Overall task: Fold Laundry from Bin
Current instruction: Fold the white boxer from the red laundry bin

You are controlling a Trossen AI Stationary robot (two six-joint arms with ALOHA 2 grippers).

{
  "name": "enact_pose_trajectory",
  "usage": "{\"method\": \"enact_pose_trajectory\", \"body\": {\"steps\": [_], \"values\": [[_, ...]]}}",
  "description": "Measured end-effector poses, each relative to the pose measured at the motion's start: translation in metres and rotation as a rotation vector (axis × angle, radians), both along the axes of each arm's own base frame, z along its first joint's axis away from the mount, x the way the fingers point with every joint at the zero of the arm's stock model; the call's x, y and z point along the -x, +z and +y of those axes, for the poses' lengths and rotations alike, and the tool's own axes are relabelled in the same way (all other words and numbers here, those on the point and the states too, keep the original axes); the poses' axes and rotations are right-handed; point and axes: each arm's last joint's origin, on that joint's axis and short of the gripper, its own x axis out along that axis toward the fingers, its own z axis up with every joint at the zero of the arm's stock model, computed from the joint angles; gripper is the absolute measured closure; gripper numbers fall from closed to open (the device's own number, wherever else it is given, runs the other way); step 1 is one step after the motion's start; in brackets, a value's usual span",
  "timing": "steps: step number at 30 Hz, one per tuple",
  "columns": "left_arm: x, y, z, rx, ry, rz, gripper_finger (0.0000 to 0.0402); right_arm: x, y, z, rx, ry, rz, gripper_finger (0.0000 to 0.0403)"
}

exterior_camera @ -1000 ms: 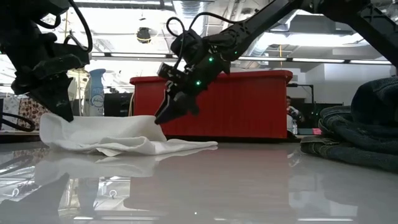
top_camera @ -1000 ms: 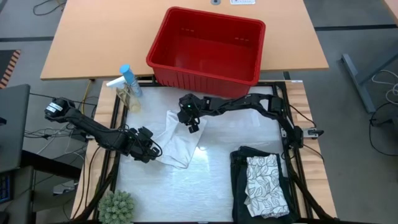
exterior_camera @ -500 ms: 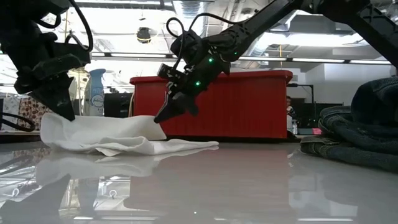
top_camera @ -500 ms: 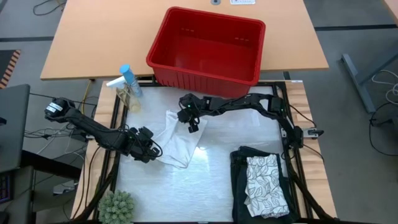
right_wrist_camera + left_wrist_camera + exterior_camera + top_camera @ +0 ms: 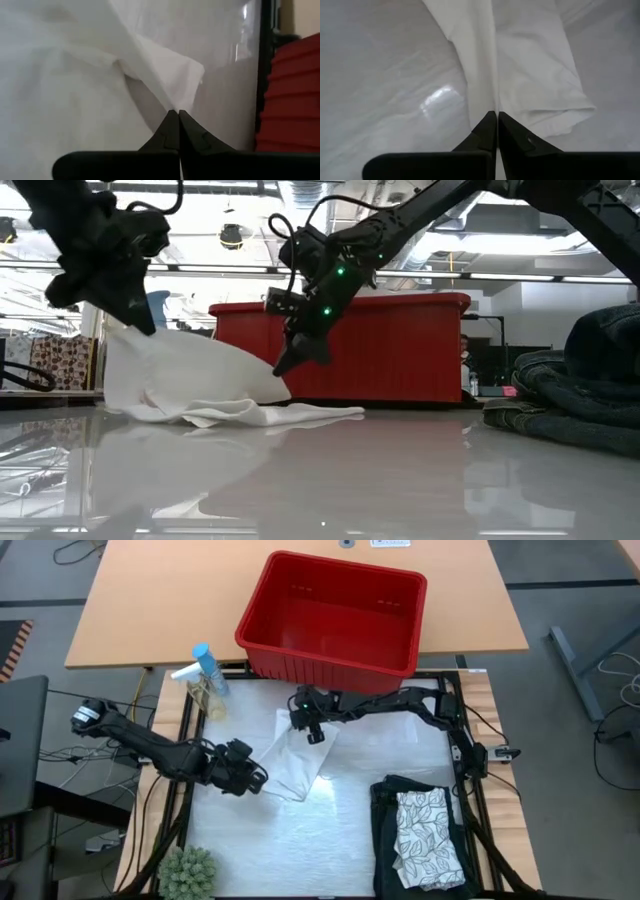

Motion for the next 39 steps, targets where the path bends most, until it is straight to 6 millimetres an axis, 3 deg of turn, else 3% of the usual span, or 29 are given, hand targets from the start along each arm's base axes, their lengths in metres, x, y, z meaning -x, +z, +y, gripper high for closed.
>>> {"method": "enact_pose_trajectory", "body": {"steps": [10, 16, 21, 24, 28, 31, 39], "values": [[-0.005, 0.010, 0.025, 0.067, -0.017, 0.108, 0.0401, 0.006, 0.027, -0.009, 0.110, -0.058, 0.184, 0.0387], [-0.013, 0.032, 0.038, 0.035, -0.047, 0.093, 0.0401, 0.016, 0.036, -0.016, 0.117, -0.111, 0.305, 0.0387], [-0.006, 0.041, 0.050, -0.002, -0.026, 0.204, 0.0401, 0.023, 0.041, -0.021, 0.096, -0.130, 0.353, 0.0387], [-0.010, 0.044, 0.055, -0.042, -0.010, 0.166, 0.0401, 0.025, 0.040, -0.023, 0.087, -0.131, 0.376, 0.0387], [-0.032, 0.050, 0.059, -0.241, -0.087, 0.051, 0.0399, 0.029, 0.039, -0.028, 0.051, -0.125, 0.392, 0.0387], [-0.048, 0.048, 0.066, -0.347, -0.181, 0.045, 0.0382, 0.029, 0.039, -0.030, 0.032, -0.123, 0.381, 0.0387], [-0.074, 0.018, 0.100, -0.315, -0.227, 0.138, 0.0279, 0.030, 0.039, -0.032, 0.011, -0.115, 0.373, 0.0387]]}}
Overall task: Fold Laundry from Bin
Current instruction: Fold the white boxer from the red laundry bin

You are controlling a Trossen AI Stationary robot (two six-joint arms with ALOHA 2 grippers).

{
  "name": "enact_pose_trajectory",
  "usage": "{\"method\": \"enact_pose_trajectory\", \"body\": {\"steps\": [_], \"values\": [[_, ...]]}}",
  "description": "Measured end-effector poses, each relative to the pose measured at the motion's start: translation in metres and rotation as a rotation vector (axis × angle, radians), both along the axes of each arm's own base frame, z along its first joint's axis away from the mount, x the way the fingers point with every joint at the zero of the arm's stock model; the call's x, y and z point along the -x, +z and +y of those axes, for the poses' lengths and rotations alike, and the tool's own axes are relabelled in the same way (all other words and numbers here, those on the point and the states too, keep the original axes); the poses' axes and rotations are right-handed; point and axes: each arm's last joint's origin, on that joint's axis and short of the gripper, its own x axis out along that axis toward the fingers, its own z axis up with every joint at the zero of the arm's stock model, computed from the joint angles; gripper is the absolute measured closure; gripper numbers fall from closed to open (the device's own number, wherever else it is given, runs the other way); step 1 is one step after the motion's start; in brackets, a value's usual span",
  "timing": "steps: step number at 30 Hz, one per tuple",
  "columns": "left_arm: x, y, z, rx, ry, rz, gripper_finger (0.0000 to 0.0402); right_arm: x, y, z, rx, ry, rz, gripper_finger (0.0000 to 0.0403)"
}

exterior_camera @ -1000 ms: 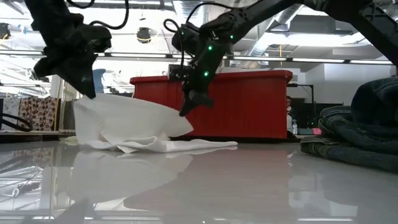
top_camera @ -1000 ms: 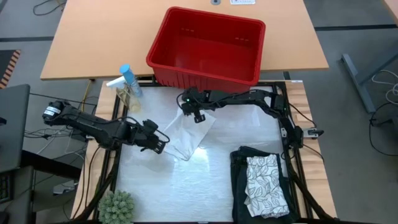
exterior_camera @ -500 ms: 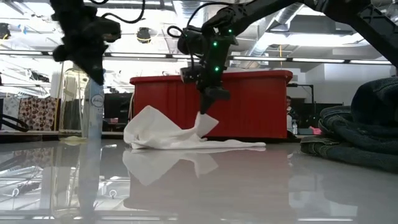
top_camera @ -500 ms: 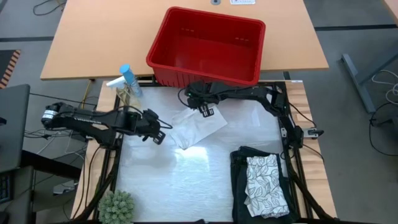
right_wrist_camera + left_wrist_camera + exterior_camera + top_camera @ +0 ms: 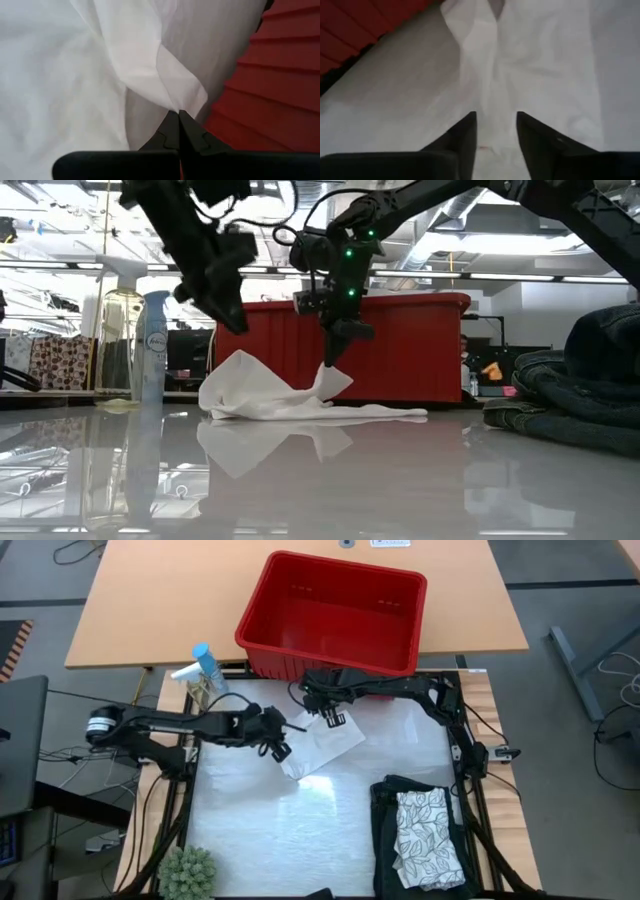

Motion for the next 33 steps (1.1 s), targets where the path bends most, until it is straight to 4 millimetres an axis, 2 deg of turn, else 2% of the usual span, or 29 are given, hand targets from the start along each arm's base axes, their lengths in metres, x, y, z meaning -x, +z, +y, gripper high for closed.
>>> {"method": "enact_pose_trajectory", "body": {"steps": [4, 7, 13, 21, 25, 29, 33], "values": [[0.000, -0.007, 0.012, 0.001, 0.043, 0.039, 0.0233, 0.001, 0.000, -0.003, -0.009, -0.003, -0.009, 0.0387], [-0.001, -0.006, 0.016, 0.002, 0.060, 0.015, 0.0216, 0.001, 0.000, -0.006, -0.021, -0.003, -0.020, 0.0387], [-0.007, -0.004, 0.021, 0.036, 0.055, -0.070, 0.0212, 0.000, 0.002, -0.011, -0.011, -0.005, -0.052, 0.0387], [-0.016, -0.027, 0.029, 0.063, 0.074, 0.010, 0.0211, -0.001, 0.002, -0.014, -0.029, 0.004, -0.082, 0.0387], [-0.017, -0.032, 0.030, 0.049, 0.091, 0.030, 0.0211, -0.001, 0.002, -0.016, -0.040, 0.006, -0.086, 0.0387], [-0.016, -0.033, 0.031, 0.075, 0.079, 0.039, 0.0230, 0.000, 0.002, -0.017, -0.040, 0.004, -0.086, 0.0387], [-0.013, -0.034, 0.034, 0.081, 0.096, 0.060, 0.0291, 0.000, 0.002, -0.019, -0.037, 0.007, -0.086, 0.0387]]}}
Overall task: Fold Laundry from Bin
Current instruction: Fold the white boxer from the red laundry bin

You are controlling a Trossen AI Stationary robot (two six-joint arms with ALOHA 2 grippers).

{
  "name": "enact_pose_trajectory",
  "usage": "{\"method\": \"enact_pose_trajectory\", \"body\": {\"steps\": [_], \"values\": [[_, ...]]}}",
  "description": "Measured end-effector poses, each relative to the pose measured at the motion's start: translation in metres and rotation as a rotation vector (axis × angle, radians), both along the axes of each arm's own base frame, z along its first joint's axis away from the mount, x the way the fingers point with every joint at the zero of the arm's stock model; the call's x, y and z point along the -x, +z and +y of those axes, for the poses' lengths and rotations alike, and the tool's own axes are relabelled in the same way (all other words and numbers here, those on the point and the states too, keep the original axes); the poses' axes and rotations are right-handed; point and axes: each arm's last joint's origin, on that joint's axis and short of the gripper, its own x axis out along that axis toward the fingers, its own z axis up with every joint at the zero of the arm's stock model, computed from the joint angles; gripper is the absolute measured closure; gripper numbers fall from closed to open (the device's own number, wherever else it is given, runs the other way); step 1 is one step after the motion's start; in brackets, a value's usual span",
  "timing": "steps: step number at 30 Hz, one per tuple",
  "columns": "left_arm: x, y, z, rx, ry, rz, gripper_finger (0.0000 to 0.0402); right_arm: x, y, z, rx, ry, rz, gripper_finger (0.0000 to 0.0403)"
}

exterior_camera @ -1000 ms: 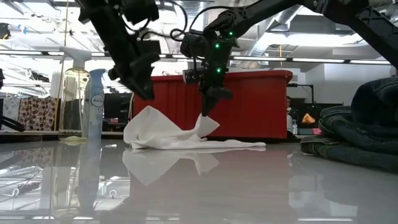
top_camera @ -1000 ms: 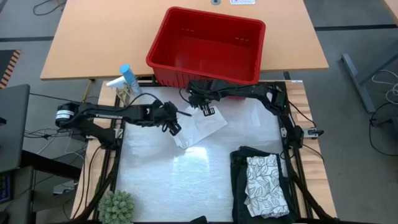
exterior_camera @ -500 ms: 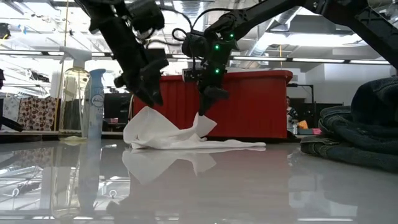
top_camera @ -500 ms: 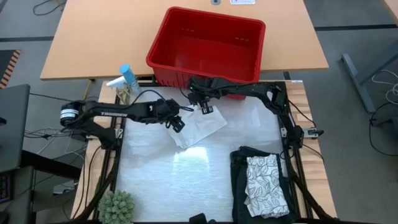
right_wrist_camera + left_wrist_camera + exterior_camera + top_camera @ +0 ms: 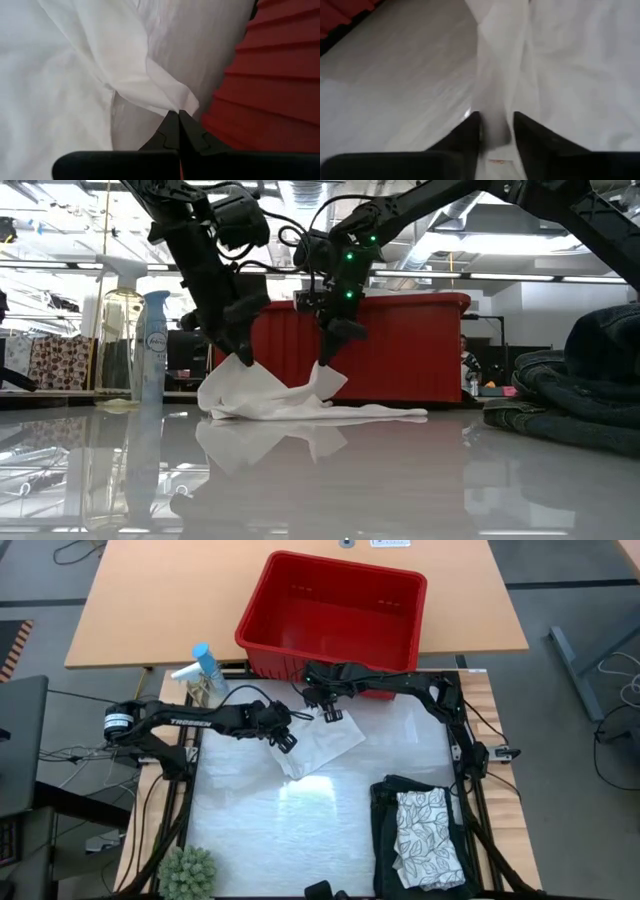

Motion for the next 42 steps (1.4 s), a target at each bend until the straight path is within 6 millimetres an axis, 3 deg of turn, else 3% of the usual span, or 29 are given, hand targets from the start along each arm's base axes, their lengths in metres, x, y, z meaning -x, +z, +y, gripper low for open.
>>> {"method": "enact_pose_trajectory", "body": {"steps": [4, 6, 14, 24, 37, 42], "values": [[0.001, 0.000, 0.002, -0.016, 0.014, 0.007, 0.0371, 0.000, 0.000, 0.000, 0.001, -0.001, -0.001, 0.0387], [0.001, 0.000, 0.004, -0.018, 0.024, 0.006, 0.0392, 0.000, 0.000, 0.000, 0.001, -0.001, -0.001, 0.0387], [0.003, 0.000, 0.005, -0.029, 0.018, 0.027, 0.0399, 0.002, -0.001, 0.001, -0.008, -0.001, 0.023, 0.0387], [0.015, -0.005, 0.006, -0.101, -0.006, 0.218, 0.0401, 0.002, -0.001, 0.000, -0.015, -0.024, 0.010, 0.0387], [0.022, -0.003, 0.036, -0.160, -0.028, 0.254, 0.0401, 0.005, -0.003, 0.002, -0.062, -0.109, 0.010, 0.0387], [0.020, 0.012, 0.039, -0.184, -0.088, 0.190, 0.0401, 0.007, -0.004, 0.002, -0.074, -0.120, 0.035, 0.0387]]}}
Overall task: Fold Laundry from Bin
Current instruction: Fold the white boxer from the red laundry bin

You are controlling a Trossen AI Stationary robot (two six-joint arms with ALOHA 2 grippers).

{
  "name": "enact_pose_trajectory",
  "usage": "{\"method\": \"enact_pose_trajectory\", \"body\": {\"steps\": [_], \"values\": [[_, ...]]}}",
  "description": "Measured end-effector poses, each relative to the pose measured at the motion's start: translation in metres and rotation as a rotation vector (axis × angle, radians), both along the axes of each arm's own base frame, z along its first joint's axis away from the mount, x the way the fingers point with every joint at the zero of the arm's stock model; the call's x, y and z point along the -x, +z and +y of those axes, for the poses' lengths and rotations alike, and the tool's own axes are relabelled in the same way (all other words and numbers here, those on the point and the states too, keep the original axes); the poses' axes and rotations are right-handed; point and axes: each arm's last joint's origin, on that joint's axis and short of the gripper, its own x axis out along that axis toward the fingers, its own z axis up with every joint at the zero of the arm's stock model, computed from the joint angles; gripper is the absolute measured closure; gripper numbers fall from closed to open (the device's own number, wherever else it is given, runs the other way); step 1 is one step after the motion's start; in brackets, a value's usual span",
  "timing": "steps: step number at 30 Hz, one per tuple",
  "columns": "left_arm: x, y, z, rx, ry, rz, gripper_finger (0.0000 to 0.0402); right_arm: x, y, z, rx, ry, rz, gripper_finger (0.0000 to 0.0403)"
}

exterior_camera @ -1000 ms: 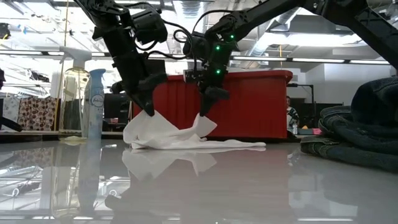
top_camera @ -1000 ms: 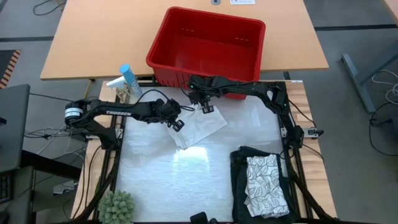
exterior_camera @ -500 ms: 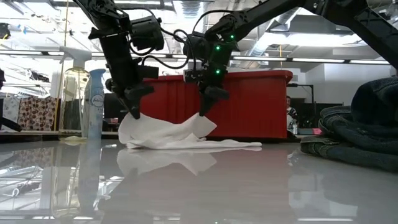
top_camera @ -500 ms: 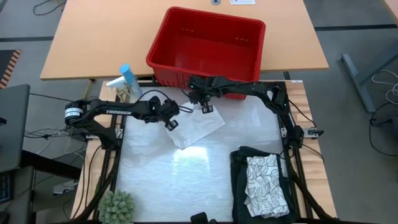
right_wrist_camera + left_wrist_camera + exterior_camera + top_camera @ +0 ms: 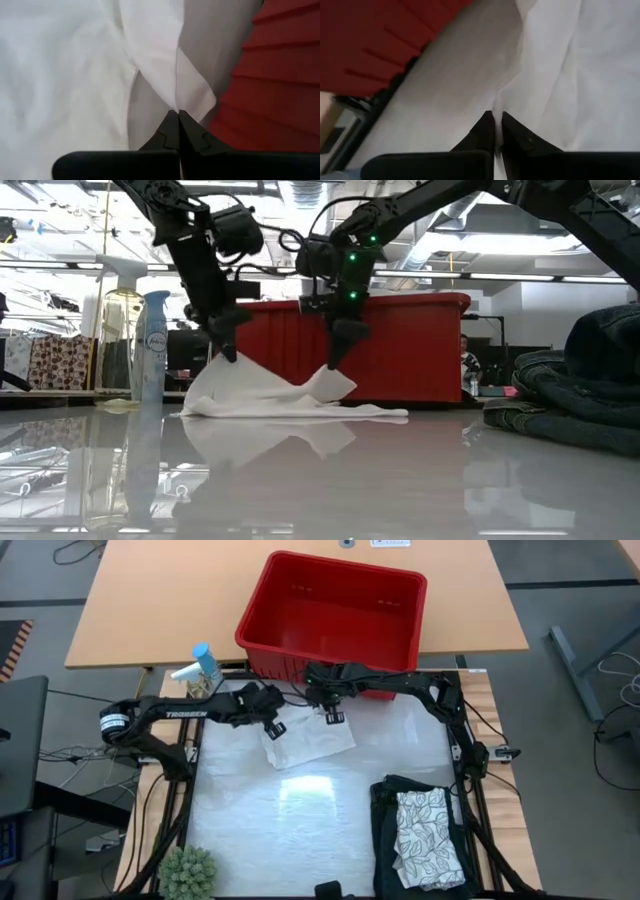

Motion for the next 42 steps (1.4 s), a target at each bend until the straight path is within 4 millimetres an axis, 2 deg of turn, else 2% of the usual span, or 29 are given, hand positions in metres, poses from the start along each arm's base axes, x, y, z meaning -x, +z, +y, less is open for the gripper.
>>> {"method": "enact_pose_trajectory", "body": {"steps": [5, 9, 16, 19, 28, 42], "values": [[0.006, 0.022, -0.002, -0.036, -0.011, -0.067, 0.0401, 0.003, -0.001, 0.001, -0.010, -0.001, 0.028, 0.0387], [0.014, 0.032, -0.009, -0.024, -0.039, -0.079, 0.0401, 0.008, 0.013, 0.003, -0.007, 0.002, 0.006, 0.0387], [0.011, 0.030, -0.022, -0.010, -0.078, -0.046, 0.0401, 0.020, 0.043, 0.009, -0.045, 0.000, -0.065, 0.0387], [0.008, 0.028, -0.027, -0.019, -0.071, -0.047, 0.0401, 0.025, 0.050, 0.013, -0.045, -0.003, -0.052, 0.0387], [0.001, 0.029, -0.050, -0.005, -0.089, -0.095, 0.0401, 0.028, 0.046, 0.024, -0.111, -0.019, -0.006, 0.0387], [-0.008, 0.030, -0.093, 0.042, -0.174, -0.160, 0.0401, 0.033, 0.040, 0.057, -0.218, 0.024, 0.133, 0.0387]]}}
